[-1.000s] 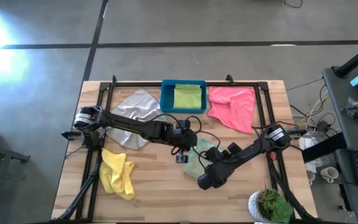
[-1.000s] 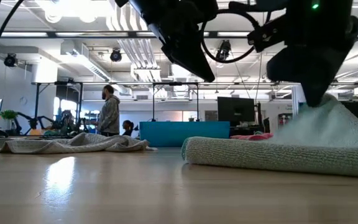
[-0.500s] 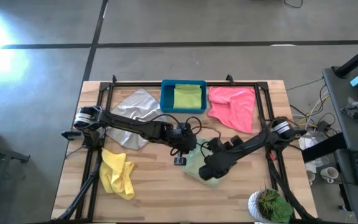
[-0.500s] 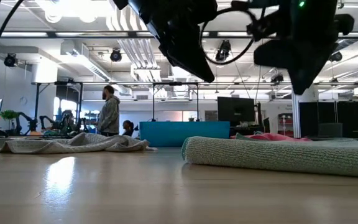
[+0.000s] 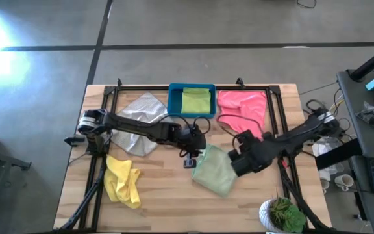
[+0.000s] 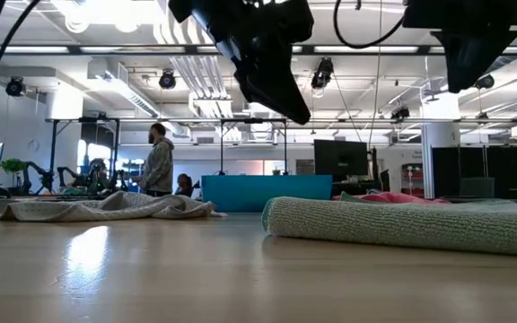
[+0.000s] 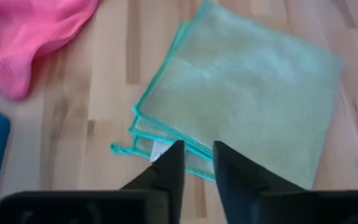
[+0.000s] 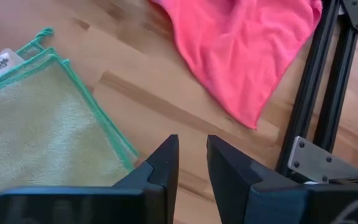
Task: Fold microfiber towels
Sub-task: Fold the green microfiber cloth
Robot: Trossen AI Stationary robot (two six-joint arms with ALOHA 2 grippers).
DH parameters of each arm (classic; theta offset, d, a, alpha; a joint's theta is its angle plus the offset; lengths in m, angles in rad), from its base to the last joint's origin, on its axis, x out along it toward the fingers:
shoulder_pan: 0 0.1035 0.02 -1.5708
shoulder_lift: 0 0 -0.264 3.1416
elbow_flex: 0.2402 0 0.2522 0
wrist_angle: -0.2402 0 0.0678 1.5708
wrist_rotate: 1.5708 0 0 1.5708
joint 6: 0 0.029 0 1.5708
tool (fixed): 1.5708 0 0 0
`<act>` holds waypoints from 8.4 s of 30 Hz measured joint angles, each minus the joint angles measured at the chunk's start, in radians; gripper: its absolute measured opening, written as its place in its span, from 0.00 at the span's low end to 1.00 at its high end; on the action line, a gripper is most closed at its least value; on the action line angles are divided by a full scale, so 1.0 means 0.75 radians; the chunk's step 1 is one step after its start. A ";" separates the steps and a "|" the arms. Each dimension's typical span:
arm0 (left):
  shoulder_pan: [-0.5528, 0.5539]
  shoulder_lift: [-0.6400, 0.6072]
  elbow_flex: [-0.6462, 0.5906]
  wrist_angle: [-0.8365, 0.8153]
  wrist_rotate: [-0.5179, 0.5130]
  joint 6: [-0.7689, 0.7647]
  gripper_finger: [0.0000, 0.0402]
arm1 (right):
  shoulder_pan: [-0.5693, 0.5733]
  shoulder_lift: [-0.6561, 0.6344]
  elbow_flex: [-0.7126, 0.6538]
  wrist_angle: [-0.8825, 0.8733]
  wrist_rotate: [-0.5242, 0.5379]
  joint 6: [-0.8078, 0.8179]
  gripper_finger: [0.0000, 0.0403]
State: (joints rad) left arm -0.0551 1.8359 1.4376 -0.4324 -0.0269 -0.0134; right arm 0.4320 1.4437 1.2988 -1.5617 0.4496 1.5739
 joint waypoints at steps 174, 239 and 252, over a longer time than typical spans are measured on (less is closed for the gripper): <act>0.031 0.049 -0.074 0.123 -0.298 -1.197 0.02 | -0.001 -0.342 -0.206 0.106 0.193 -0.608 0.17; -0.033 0.192 -0.106 0.400 0.007 -0.948 0.09 | -0.005 -0.343 -0.202 0.156 0.168 -0.633 0.17; -0.154 0.192 -0.208 0.394 0.007 -0.951 0.00 | -0.005 -0.343 -0.151 0.319 0.159 -0.399 0.17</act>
State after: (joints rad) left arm -0.1708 1.9797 1.2814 -0.1368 -0.0216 -0.7266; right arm 0.4282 1.1866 1.1858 -1.3228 0.5685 1.2747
